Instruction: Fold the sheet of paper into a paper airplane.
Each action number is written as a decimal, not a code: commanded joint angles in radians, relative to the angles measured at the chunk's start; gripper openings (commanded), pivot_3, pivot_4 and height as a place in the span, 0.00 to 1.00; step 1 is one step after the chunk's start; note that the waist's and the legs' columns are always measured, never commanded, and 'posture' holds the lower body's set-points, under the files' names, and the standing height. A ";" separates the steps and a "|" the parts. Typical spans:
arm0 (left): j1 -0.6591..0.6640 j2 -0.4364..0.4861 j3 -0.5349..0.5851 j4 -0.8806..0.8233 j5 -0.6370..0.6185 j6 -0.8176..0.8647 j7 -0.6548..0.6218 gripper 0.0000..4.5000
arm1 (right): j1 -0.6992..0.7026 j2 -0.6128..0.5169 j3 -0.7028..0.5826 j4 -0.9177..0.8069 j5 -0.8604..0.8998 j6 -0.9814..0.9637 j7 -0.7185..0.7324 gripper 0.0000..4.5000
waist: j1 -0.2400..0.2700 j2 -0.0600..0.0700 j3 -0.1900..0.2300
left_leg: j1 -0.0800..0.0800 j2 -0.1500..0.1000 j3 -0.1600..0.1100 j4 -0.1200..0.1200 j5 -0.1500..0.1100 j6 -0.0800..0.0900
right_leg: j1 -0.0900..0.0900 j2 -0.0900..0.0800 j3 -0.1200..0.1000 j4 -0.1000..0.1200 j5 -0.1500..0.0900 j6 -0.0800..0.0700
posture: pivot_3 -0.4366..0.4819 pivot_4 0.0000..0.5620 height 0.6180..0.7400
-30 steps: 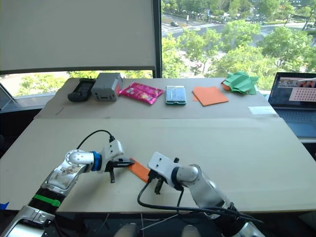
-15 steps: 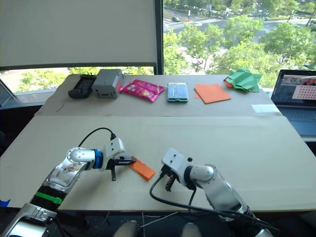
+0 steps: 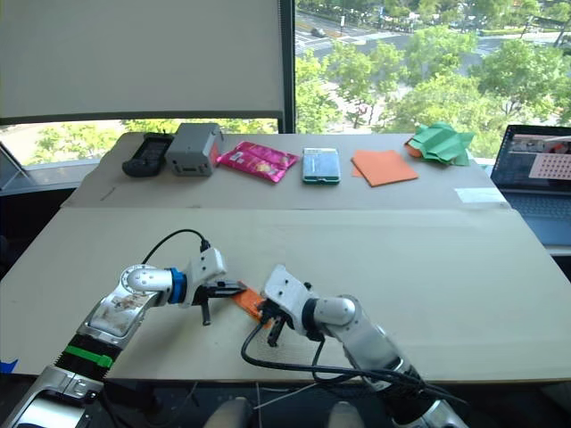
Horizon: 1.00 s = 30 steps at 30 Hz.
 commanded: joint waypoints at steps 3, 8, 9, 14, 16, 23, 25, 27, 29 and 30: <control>0.013 -0.002 -0.004 -0.014 -0.008 0.055 -0.009 0.00 | -0.025 -0.038 0.052 0.062 -0.049 0.044 0.010 0.00 | 0.000 0.000 0.000 | 0.001 0.000 0.000 0.000 0.000 0.000 | 0.000 0.000 -0.001 0.001 0.000 0.000 | 0.48 0.27 0.72; -0.021 -0.035 0.024 -0.049 -0.071 0.115 -0.025 0.00 | -0.032 -0.041 0.060 0.075 -0.047 0.106 0.005 0.00 | -0.001 0.000 0.000 | 0.001 0.001 0.000 0.000 0.000 0.000 | 0.000 0.000 -0.001 0.002 0.000 0.000 | 0.48 0.27 0.72; -0.024 -0.038 0.022 -0.052 -0.073 0.118 -0.028 0.00 | -0.031 -0.043 0.063 0.074 -0.048 0.110 0.004 0.00 | -0.002 -0.001 0.000 | 0.001 0.001 0.000 0.000 0.000 0.000 | 0.000 0.000 -0.001 0.002 0.000 0.000 | 0.48 0.27 0.72; -0.031 -0.063 -0.012 -0.007 -0.037 0.089 -0.027 0.00 | -0.026 -0.044 0.072 0.064 -0.048 0.123 -0.005 0.00 | -0.002 -0.002 0.001 | 0.001 0.001 -0.001 0.000 0.000 0.000 | 0.000 0.000 -0.002 0.003 0.000 0.000 | 0.48 0.27 0.72; -0.038 -0.069 -0.027 0.027 -0.018 0.066 -0.023 0.00 | -0.026 -0.042 0.074 0.061 -0.047 0.130 -0.009 0.00 | -0.002 -0.002 0.001 | 0.001 0.001 -0.001 0.000 0.000 0.000 | 0.000 0.000 -0.002 0.003 0.000 0.000 | 0.48 0.27 0.72; -0.033 -0.052 -0.071 0.106 0.037 -0.005 -0.031 0.00 | -0.029 -0.043 0.075 0.056 -0.046 0.150 -0.023 0.00 | -0.001 -0.002 0.000 | 0.003 0.001 0.000 0.000 0.000 0.000 | 0.002 0.000 -0.002 0.003 0.000 0.000 | 0.48 0.27 0.72; -0.016 -0.043 -0.065 0.123 0.033 -0.018 -0.035 0.00 | -0.030 -0.042 0.075 0.057 -0.046 0.156 -0.027 0.00 | -0.003 -0.002 -0.001 | 0.004 0.001 -0.001 0.000 0.000 0.000 | 0.002 0.000 -0.002 0.003 0.000 0.000 | 0.48 0.27 0.72; -0.009 -0.038 -0.059 0.142 0.032 -0.025 -0.031 0.00 | -0.032 -0.041 0.075 0.061 -0.045 0.158 -0.029 0.00 | -0.004 -0.001 -0.001 | 0.005 0.001 -0.001 0.000 0.000 0.000 | 0.002 0.000 -0.002 0.003 0.000 0.000 | 0.48 0.27 0.72; -0.005 -0.036 -0.050 0.160 0.031 -0.033 -0.026 0.00 | -0.035 -0.042 0.073 0.064 -0.044 0.159 -0.029 0.00 | -0.005 -0.001 -0.002 | 0.005 0.001 -0.001 0.000 0.000 0.000 | 0.003 0.000 -0.002 0.003 0.000 0.000 | 0.48 0.27 0.72; -0.002 -0.033 -0.045 0.167 0.030 -0.036 -0.024 0.00 | -0.036 -0.042 0.074 0.064 -0.043 0.160 -0.029 0.00 | -0.006 -0.001 -0.002 | 0.006 0.001 -0.001 0.000 0.000 0.000 | 0.003 0.000 -0.002 0.003 0.000 0.000 | 0.48 0.27 0.72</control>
